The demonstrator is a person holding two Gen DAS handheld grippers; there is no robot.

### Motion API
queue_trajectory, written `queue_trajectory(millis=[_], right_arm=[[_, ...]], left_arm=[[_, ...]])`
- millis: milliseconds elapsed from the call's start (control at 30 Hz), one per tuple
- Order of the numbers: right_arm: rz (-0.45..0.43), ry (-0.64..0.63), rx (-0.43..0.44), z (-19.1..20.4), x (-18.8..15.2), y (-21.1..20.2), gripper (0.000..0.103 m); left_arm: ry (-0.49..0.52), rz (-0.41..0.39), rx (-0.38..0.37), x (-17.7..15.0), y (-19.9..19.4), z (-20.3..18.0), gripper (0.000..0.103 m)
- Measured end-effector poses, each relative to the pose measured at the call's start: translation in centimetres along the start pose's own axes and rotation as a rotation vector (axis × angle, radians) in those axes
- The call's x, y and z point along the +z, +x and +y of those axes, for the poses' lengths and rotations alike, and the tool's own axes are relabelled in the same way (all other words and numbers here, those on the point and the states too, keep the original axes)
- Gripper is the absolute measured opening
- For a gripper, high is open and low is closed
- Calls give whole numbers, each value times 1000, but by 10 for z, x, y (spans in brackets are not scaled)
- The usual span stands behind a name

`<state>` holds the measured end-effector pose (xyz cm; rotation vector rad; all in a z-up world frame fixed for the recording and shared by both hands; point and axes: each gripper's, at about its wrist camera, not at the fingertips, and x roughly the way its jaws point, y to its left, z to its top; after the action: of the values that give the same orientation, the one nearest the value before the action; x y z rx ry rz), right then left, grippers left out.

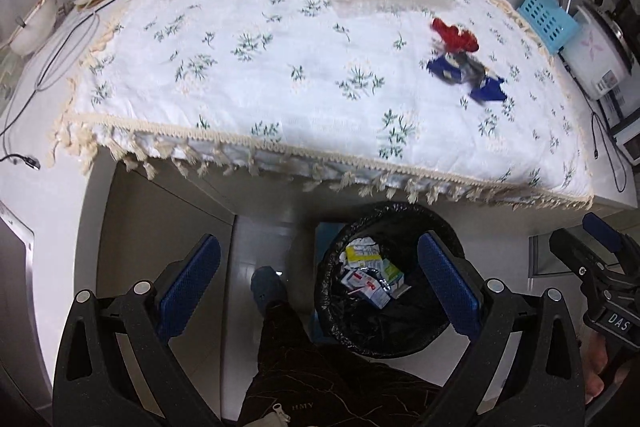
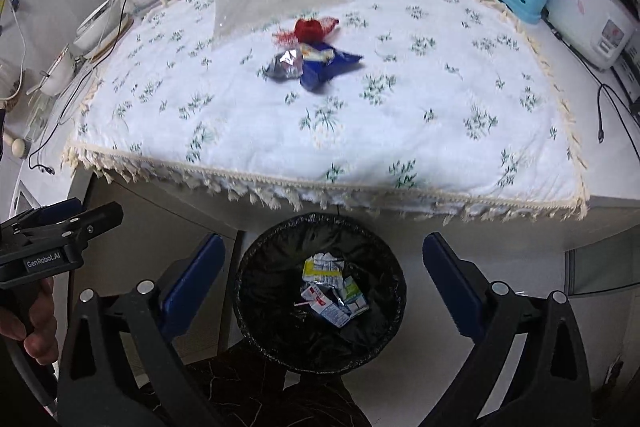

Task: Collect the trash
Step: 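Raise both grippers from the bin back over the table, then grasp the clear plastic tube with the left gripper while the right gripper grasps the red net bag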

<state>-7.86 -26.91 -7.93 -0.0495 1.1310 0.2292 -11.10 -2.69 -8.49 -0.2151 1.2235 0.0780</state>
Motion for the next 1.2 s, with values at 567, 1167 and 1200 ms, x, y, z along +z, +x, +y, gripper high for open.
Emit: queue_trajectory(millis=[567, 1167, 1200], right_arm=[[-76, 48, -21, 1, 69, -3, 95], [-82, 93, -91, -8, 145, 26, 95], [-81, 100, -92, -9, 148, 28, 95]], left_arm=[[34, -49, -29, 79, -9, 5, 97], [125, -47, -71, 184, 21, -14, 97], [129, -44, -72, 190, 24, -15, 97]])
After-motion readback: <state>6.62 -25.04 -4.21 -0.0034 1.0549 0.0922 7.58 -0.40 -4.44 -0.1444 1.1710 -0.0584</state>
